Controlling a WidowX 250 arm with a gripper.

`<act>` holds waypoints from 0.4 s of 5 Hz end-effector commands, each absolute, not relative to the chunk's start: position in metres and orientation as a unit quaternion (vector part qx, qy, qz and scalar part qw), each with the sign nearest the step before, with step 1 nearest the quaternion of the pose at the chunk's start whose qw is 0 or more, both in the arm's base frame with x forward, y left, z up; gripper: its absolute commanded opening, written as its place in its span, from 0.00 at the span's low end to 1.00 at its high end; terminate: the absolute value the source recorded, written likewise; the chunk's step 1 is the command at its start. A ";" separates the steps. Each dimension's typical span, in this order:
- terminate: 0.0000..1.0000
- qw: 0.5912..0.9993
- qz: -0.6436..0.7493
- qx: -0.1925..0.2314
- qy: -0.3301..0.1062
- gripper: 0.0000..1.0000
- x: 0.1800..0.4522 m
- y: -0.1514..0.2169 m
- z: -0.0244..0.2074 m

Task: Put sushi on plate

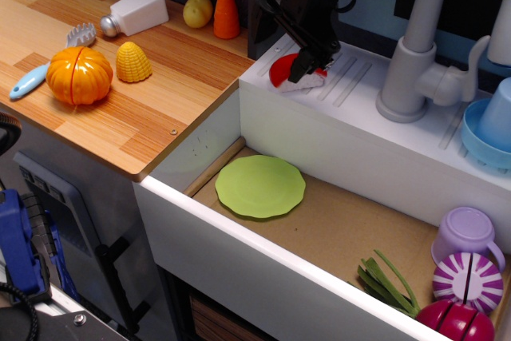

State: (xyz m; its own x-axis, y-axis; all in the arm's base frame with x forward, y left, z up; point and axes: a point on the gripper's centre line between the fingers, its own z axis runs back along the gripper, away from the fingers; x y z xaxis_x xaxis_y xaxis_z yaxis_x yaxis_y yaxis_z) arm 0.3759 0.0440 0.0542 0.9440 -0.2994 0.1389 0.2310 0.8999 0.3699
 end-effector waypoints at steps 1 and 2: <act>0.00 0.960 -0.158 0.166 -0.163 1.00 0.396 0.049 0.079; 0.00 0.960 -0.166 0.140 -0.174 1.00 0.404 0.055 0.073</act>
